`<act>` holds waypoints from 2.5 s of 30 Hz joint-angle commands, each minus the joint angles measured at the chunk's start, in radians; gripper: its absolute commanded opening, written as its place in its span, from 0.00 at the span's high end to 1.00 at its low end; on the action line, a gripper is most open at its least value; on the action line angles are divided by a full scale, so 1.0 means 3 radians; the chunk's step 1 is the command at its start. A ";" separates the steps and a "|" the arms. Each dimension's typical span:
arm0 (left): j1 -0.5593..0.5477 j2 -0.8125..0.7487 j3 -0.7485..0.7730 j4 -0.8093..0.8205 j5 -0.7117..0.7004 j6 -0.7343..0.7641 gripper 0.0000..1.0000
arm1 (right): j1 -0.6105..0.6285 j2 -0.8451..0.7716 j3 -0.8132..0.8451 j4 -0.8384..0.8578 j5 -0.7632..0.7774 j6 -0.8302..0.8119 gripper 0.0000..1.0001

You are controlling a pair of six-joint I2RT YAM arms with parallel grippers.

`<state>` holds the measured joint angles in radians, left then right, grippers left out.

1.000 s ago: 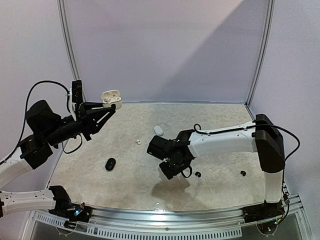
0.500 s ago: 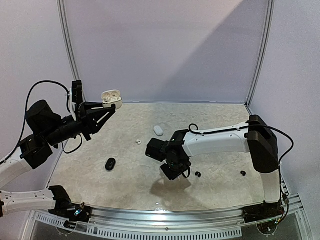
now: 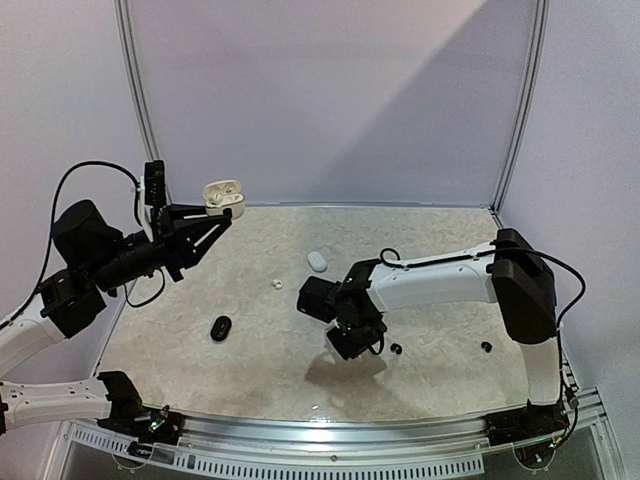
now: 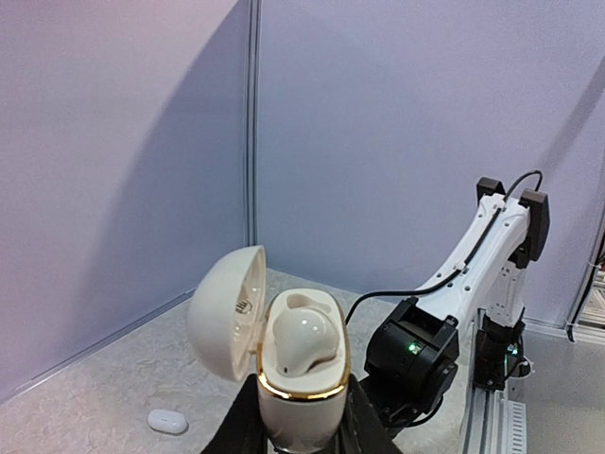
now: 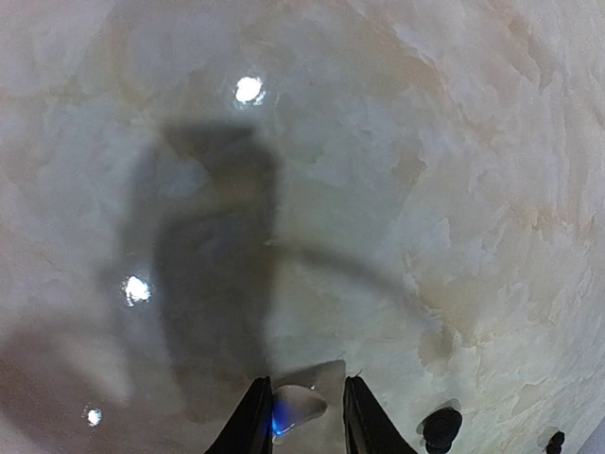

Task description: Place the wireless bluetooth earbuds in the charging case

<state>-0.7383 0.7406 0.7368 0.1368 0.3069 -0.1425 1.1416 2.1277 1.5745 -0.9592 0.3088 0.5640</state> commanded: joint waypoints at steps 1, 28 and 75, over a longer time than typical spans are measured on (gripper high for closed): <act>0.0037 0.0001 -0.0017 0.0022 0.0045 0.0014 1.00 | -0.0043 -0.0033 -0.0133 0.0035 -0.0037 0.0031 0.74; 0.0037 -0.0040 -0.0042 0.0020 0.0051 0.0011 1.00 | -0.0261 -0.0243 -0.0487 0.0473 -0.0604 0.0127 0.86; 0.0025 0.0206 0.0453 0.0387 0.1811 0.0312 1.00 | 0.0374 -0.1608 0.1153 0.2640 -0.2794 -0.2829 0.99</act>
<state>-0.7345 0.8028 0.8513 0.2569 0.8330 -0.0734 1.2335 1.6249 1.8744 -0.0921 -0.4889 -0.1780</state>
